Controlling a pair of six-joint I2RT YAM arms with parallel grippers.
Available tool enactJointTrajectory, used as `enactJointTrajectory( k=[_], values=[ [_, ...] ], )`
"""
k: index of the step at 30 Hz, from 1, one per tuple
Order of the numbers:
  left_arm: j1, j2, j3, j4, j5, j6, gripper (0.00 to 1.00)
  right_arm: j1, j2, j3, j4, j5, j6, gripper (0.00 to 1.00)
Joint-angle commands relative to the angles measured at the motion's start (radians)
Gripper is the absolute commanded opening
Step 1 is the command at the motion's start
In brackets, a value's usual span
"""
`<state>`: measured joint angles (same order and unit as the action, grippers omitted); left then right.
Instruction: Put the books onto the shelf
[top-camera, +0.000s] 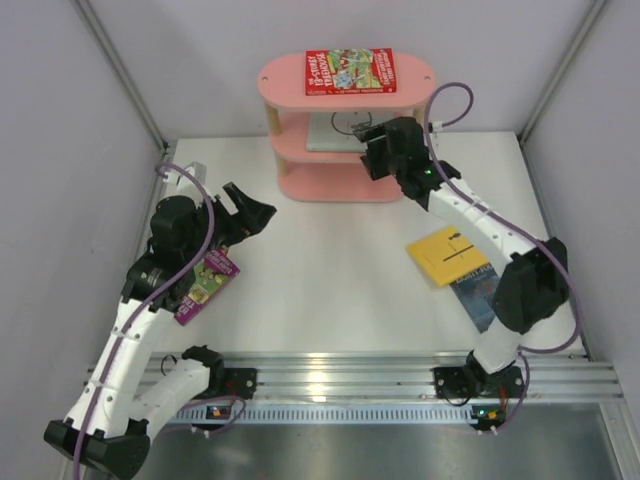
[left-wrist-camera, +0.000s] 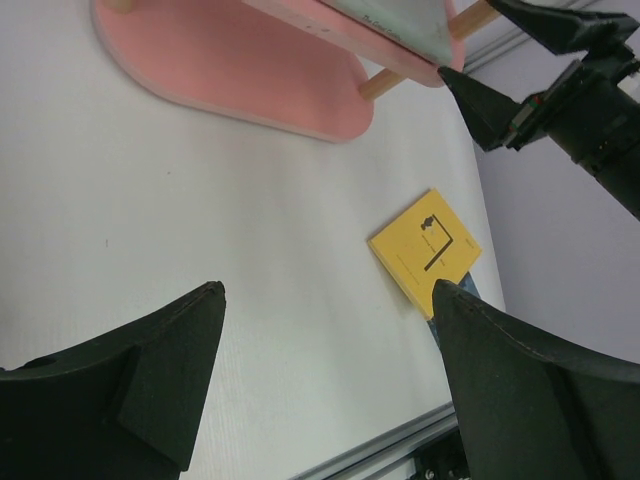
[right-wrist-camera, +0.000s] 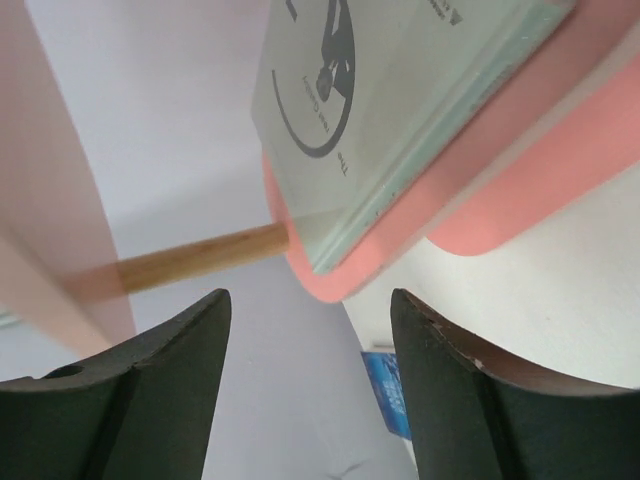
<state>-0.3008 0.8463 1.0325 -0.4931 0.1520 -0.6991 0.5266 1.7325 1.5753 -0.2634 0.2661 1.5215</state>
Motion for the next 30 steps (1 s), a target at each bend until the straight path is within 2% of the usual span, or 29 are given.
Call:
enactJointTrajectory(
  k=[1,2,6,8,11,13,15,16,19,24,30],
  values=[
    [0.003,-0.044,0.058,0.010,0.011,0.018,0.89,-0.031,-0.193,-0.118,0.016,-0.083,-0.112,0.67],
    [0.003,-0.050,0.057,0.010,0.020,0.018,0.89,-0.036,-0.230,-0.221,0.018,-0.097,-0.122,0.70],
    [0.003,-0.078,0.032,0.016,0.086,0.010,0.90,-0.126,-0.399,-0.446,0.006,-0.191,-0.251,0.82],
    [0.003,-0.073,0.009,0.024,0.167,0.012,0.90,-0.216,-0.505,-0.558,-0.058,-0.241,-0.315,0.84],
    [0.003,-0.059,-0.046,0.051,0.277,-0.013,0.89,-0.330,-0.666,-0.683,-0.141,-0.238,-0.389,0.85],
    [0.003,-0.056,-0.098,0.076,0.307,-0.034,0.89,-0.437,-0.750,-0.734,-0.223,-0.242,-0.426,0.86],
    [0.003,-0.058,-0.129,0.108,0.325,-0.049,0.89,-0.519,-0.778,-0.805,-0.287,-0.261,-0.489,0.86],
    [0.003,-0.056,-0.150,0.111,0.327,-0.053,0.89,-0.656,-0.789,-0.837,-0.283,-0.309,-0.518,0.86],
    [0.003,-0.052,-0.169,0.122,0.336,-0.054,0.89,-0.808,-0.783,-0.943,-0.231,-0.480,-0.618,0.84],
    [0.003,-0.047,-0.176,0.120,0.333,-0.045,0.89,-0.878,-0.757,-1.012,-0.162,-0.547,-0.681,0.84],
    [0.003,-0.030,-0.181,0.116,0.316,-0.036,0.88,-0.904,-0.754,-1.156,0.010,-0.556,-0.658,0.83]
  ],
)
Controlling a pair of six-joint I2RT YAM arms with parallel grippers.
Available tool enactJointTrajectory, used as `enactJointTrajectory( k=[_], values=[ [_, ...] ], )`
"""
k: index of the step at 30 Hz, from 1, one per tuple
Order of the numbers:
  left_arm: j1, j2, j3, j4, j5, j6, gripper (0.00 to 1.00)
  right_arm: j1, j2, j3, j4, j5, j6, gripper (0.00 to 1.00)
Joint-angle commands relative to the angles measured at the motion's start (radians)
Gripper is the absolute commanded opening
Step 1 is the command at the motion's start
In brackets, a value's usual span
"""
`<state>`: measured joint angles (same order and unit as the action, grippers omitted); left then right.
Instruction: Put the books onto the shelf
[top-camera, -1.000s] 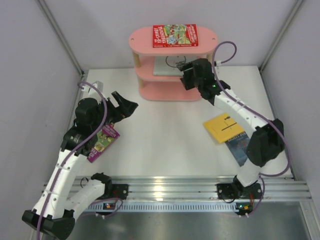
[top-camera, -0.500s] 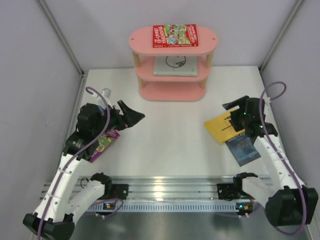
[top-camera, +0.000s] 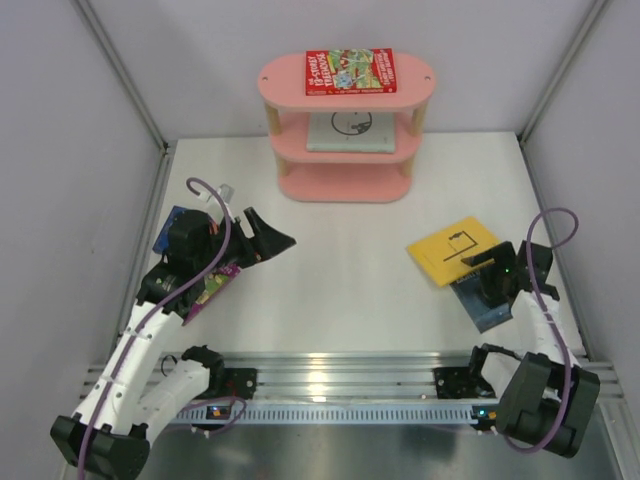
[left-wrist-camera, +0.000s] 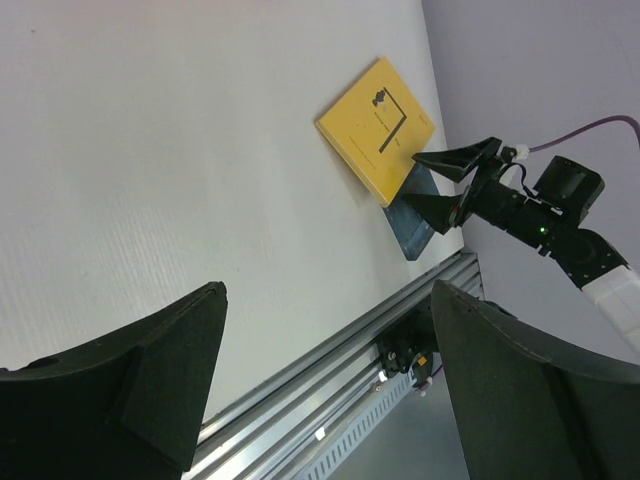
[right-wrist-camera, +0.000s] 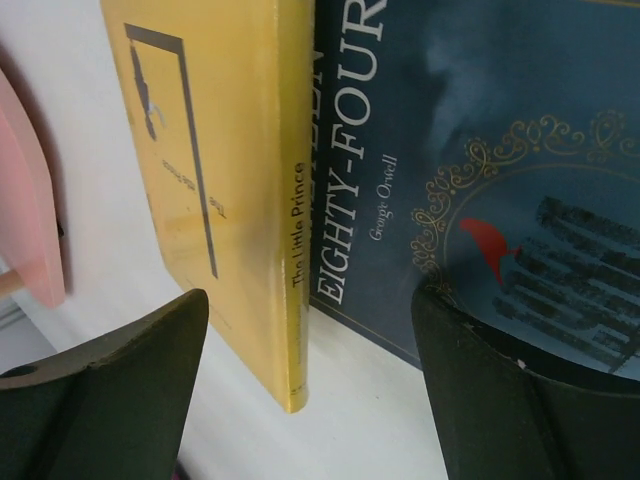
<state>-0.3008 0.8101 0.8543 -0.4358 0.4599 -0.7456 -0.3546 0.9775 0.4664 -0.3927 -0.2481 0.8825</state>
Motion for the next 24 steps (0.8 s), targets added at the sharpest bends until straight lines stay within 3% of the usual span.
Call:
enactJointTrajectory(
  k=[1,6,18,24],
  values=[
    [0.002,0.009,-0.001,0.058,0.006,0.011,0.88,-0.024,0.012,-0.063,0.168,-0.045,-0.014,0.82],
    [0.003,0.014,0.000,0.065,-0.010,0.006,0.86,-0.034,0.015,-0.166,0.352,-0.042,0.049,0.74],
    [0.002,-0.006,-0.024,0.104,-0.038,-0.038,0.85,-0.063,0.049,-0.233,0.544,-0.094,0.069,0.47],
    [0.003,0.000,-0.015,0.097,-0.058,-0.029,0.85,-0.080,0.053,-0.273,0.765,-0.213,0.084,0.13]
  ],
)
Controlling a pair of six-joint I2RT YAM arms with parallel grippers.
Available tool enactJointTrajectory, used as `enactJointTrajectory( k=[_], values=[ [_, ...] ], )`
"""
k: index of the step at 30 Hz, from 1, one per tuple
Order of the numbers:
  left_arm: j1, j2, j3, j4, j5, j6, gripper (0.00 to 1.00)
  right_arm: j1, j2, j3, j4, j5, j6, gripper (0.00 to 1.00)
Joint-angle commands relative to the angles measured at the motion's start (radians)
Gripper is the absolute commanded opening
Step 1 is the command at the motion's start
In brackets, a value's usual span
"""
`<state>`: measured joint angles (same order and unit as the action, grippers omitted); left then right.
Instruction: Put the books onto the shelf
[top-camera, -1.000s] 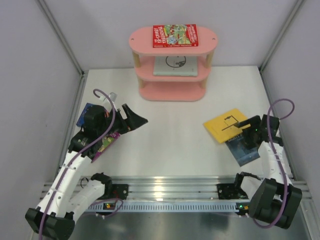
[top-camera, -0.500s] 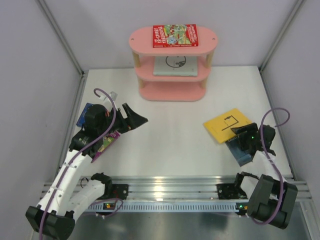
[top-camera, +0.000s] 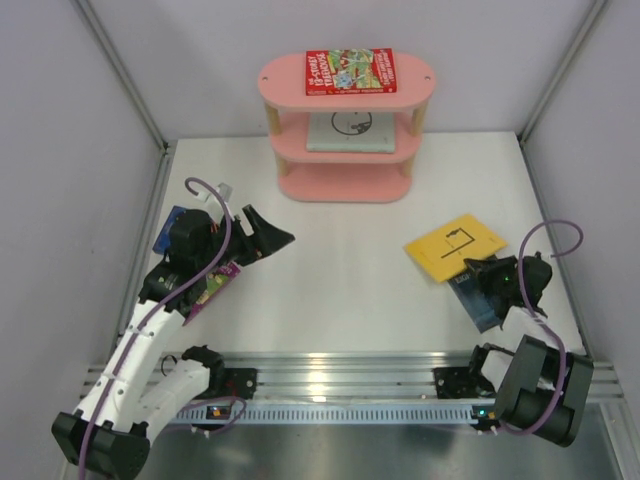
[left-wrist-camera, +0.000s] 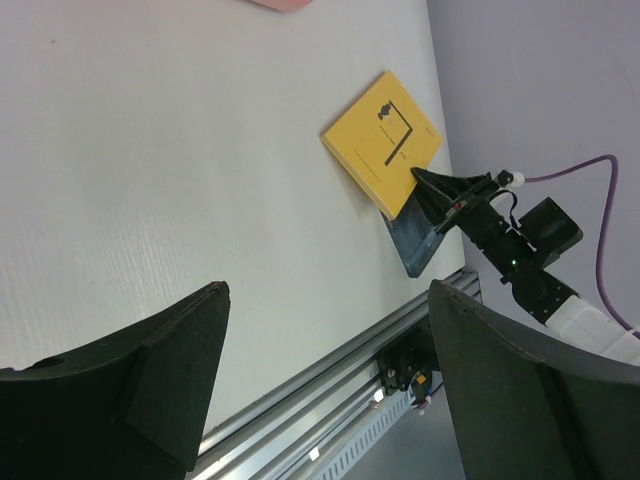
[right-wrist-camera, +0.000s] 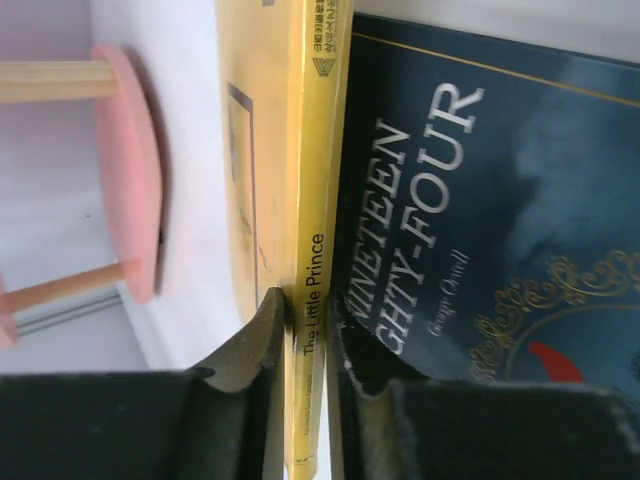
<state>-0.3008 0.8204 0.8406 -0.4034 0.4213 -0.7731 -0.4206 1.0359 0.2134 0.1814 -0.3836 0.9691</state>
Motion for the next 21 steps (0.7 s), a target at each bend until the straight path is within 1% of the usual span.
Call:
enactJointTrajectory(
  k=[1,2,3,5,6,8,9,11,12,13,15,16,18,20,21],
  values=[
    [0.003,-0.007,0.000,0.064,-0.019,0.000,0.85,-0.014,-0.005,-0.026,0.216,-0.096,0.003,0.09],
    [0.003,-0.004,0.005,0.063,-0.019,0.008,0.85,-0.012,-0.005,-0.026,0.239,-0.127,0.016,0.00],
    [0.003,0.000,0.020,0.057,-0.019,0.011,0.85,-0.014,-0.005,-0.028,0.286,-0.144,0.022,0.00],
    [0.003,0.011,0.035,0.041,-0.024,0.020,0.85,-0.014,-0.013,-0.034,0.320,-0.194,0.061,0.00],
    [0.003,0.013,0.047,0.041,-0.024,0.021,0.85,-0.014,-0.034,-0.037,0.345,-0.211,0.081,0.00],
    [0.003,0.022,0.060,0.041,-0.030,0.035,0.85,-0.012,-0.072,-0.069,0.378,-0.244,0.172,0.00],
    [0.003,0.025,0.075,0.034,-0.045,0.043,0.85,-0.012,-0.132,-0.074,0.375,-0.245,0.199,0.00],
    [0.003,0.045,0.098,0.020,-0.064,0.060,0.86,-0.006,-0.209,-0.077,0.311,-0.238,0.265,0.00],
    [0.003,0.055,0.123,0.009,-0.070,0.064,0.86,-0.006,-0.287,-0.069,0.273,-0.236,0.275,0.00],
    [0.003,0.072,0.133,0.006,-0.079,0.067,0.86,-0.006,-0.328,-0.040,0.177,-0.233,0.278,0.00],
    [0.003,0.092,0.165,-0.002,-0.087,0.075,0.86,-0.004,-0.428,0.003,0.063,-0.213,0.269,0.00],
    [0.003,0.111,0.178,-0.018,-0.093,0.078,0.86,-0.004,-0.453,0.035,-0.016,-0.209,0.276,0.00],
    [0.003,0.128,0.213,-0.032,-0.101,0.092,0.86,-0.001,-0.512,0.046,-0.036,-0.215,0.316,0.00],
    [0.003,0.141,0.233,-0.057,-0.122,0.109,0.86,0.009,-0.543,0.046,-0.040,-0.212,0.393,0.00],
    [0.003,0.144,0.258,-0.066,-0.133,0.115,0.86,0.035,-0.557,0.050,-0.039,-0.207,0.411,0.00]
  ],
)
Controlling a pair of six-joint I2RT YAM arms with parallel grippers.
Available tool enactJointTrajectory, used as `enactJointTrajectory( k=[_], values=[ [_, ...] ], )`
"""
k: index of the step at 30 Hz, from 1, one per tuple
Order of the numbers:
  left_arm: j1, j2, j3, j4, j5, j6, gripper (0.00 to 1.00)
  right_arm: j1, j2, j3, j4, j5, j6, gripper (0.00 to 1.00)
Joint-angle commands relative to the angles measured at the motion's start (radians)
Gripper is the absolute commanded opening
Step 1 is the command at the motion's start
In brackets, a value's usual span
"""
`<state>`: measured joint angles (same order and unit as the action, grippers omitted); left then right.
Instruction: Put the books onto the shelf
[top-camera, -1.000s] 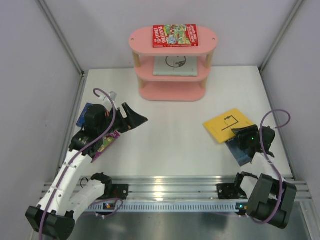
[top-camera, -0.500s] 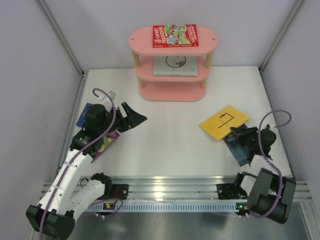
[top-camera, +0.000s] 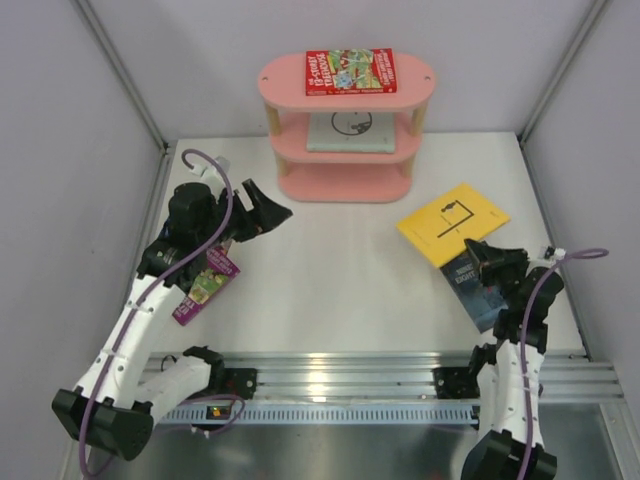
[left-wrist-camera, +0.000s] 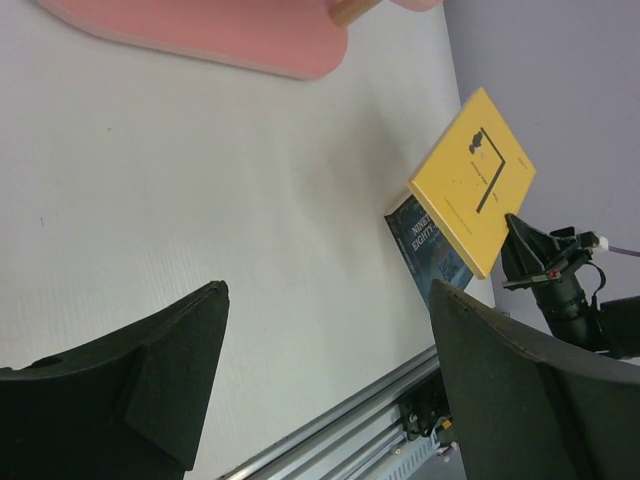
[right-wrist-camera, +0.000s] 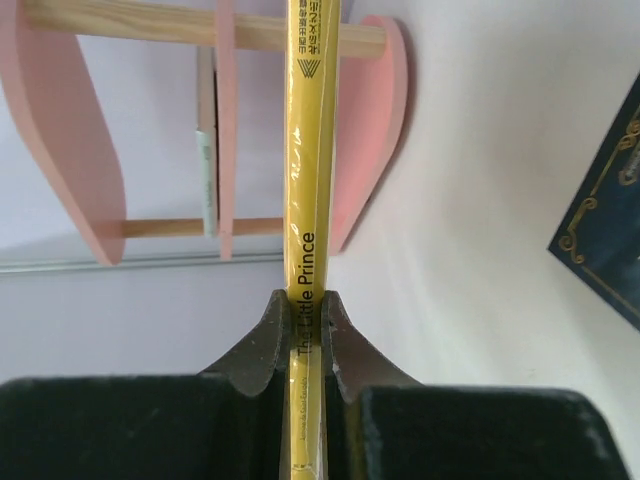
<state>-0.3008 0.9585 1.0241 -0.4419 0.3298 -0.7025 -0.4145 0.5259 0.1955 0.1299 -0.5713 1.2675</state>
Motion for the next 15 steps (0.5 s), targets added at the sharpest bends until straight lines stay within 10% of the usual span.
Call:
enactJointTrajectory(
  k=[1,15],
  values=[
    [0.003,0.017,0.089,-0.035,-0.049,0.047,0.86,0.046,-0.046,0.094,0.008,-0.004,0.136,0.00],
    [0.019,0.144,0.303,-0.098,-0.118,0.087,0.87,0.635,0.167,0.367,0.130,0.496,0.233,0.00]
  ],
)
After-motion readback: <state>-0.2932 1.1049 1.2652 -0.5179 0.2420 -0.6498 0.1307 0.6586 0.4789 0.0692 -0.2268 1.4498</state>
